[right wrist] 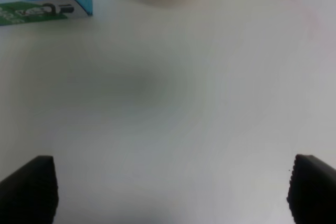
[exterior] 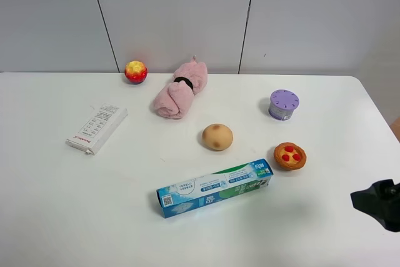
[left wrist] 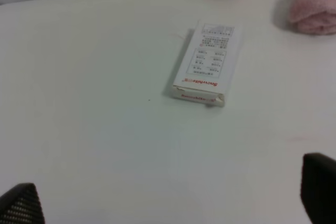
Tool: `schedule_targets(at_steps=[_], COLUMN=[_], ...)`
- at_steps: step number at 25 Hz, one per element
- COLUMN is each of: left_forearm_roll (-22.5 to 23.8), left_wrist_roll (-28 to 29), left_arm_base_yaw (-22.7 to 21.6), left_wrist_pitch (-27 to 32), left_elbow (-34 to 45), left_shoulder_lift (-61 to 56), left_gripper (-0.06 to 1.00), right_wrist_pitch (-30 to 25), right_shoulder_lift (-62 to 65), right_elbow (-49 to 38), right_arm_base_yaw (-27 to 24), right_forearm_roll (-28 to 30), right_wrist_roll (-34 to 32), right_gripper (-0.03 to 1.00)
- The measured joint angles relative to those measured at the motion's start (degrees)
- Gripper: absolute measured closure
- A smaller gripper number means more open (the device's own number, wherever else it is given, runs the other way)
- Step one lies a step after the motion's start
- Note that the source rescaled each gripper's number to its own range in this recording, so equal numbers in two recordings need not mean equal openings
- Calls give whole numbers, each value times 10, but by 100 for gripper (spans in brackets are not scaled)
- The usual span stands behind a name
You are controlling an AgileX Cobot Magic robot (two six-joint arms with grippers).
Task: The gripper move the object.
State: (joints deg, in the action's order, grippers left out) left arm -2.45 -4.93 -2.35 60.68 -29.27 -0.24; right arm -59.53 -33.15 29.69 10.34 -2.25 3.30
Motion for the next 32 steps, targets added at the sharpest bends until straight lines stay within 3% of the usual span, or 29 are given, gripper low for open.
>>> schedule_targets(at_steps=[10,32], left_forearm_roll=[0,0], left_wrist_roll=[0,0], left_arm_base_yaw=[0,0], left_wrist_pitch=[0,0], left_elbow=[0,0], left_shoulder_lift=[0,0], left_gripper=[-6,-6], right_wrist_pitch=[1,-1], right_shoulder_lift=[121,294], right_elbow=[-6,-7], right_arm_base_yaw=[0,0], right_forearm_roll=[11,15], right_wrist_roll=[-33,-33], right_gripper=[26,26])
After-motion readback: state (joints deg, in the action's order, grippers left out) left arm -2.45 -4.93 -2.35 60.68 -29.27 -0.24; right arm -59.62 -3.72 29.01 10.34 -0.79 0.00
